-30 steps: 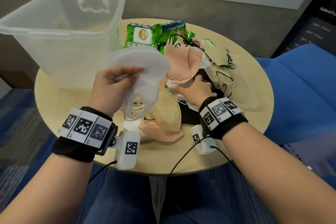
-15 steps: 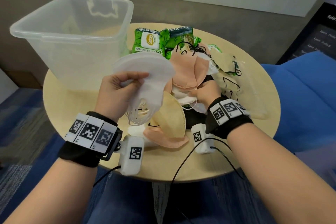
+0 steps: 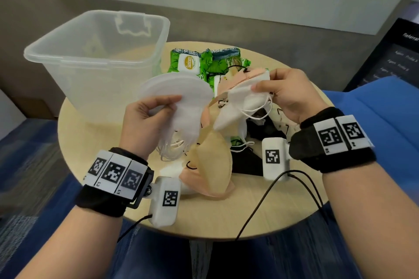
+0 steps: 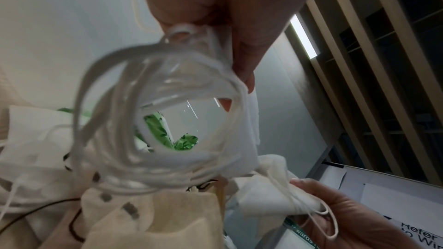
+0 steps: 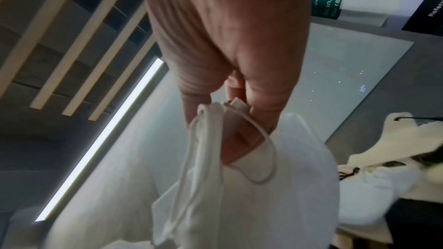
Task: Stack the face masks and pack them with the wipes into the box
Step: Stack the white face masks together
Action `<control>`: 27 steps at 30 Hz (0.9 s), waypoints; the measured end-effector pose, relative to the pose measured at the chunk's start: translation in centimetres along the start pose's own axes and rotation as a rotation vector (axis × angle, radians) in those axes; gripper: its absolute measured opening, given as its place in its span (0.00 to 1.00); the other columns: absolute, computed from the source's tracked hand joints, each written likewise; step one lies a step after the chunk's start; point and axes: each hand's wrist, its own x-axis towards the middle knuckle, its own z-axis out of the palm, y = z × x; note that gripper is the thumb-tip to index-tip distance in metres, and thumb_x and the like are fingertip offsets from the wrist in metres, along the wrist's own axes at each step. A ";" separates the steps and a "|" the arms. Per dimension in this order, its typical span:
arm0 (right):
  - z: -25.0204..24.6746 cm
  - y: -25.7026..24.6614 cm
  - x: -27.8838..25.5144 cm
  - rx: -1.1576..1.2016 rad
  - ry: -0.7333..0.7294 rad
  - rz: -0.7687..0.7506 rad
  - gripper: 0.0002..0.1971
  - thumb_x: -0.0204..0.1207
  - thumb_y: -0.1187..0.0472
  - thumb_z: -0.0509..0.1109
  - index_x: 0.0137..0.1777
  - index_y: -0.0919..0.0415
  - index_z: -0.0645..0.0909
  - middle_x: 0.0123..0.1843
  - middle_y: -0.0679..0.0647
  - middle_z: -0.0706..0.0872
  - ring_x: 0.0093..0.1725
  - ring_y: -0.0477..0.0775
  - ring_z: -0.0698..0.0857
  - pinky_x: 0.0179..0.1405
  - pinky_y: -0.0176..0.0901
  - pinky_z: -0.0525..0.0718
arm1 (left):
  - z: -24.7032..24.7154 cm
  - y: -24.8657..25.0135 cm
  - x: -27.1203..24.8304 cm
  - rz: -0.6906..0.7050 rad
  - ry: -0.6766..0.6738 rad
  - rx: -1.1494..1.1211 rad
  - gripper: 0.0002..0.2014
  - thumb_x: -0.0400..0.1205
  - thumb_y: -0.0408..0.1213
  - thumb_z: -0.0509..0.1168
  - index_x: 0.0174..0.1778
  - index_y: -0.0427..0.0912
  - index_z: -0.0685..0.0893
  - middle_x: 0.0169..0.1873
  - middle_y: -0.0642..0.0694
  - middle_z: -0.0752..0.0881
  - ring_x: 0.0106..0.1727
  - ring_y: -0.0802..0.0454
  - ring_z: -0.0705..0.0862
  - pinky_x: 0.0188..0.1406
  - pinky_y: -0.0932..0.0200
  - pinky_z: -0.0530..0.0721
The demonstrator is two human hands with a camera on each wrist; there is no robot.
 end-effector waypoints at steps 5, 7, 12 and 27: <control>-0.2 -1.8 -0.5 0.146 0.007 -0.125 0.09 0.68 0.78 0.70 0.36 0.66 0.77 0.36 0.60 0.83 0.33 0.54 0.84 0.37 0.45 0.84 | -0.5 0.1 0.4 0.012 0.025 0.016 0.12 0.79 0.23 0.65 0.44 0.45 0.88 0.32 0.63 0.89 0.39 0.70 0.83 0.41 0.75 0.79; -0.4 -2.5 -0.5 0.254 0.014 -0.169 0.08 0.68 0.78 0.70 0.37 0.66 0.78 0.33 0.57 0.85 0.32 0.52 0.85 0.36 0.43 0.86 | -0.6 0.0 0.6 0.014 0.049 0.024 0.13 0.79 0.23 0.64 0.44 0.46 0.88 0.32 0.63 0.89 0.39 0.69 0.83 0.41 0.74 0.79; -0.2 -3.8 -1.0 0.509 0.004 -0.265 0.09 0.69 0.79 0.68 0.42 0.65 0.81 0.38 0.55 0.90 0.41 0.56 0.88 0.49 0.54 0.88 | 0.0 -0.1 0.7 -0.013 0.025 -0.017 0.13 0.79 0.22 0.63 0.47 0.44 0.87 0.31 0.63 0.89 0.38 0.70 0.84 0.38 0.76 0.79; 4.0 1.7 -2.5 0.330 -0.262 -0.165 0.20 0.60 0.75 0.71 0.52 0.61 0.84 0.47 0.53 0.91 0.50 0.53 0.88 0.53 0.47 0.86 | 2.5 1.6 1.1 -0.041 0.020 -0.177 0.05 0.78 0.28 0.68 0.39 0.40 0.86 0.30 0.52 0.88 0.35 0.57 0.85 0.37 0.65 0.83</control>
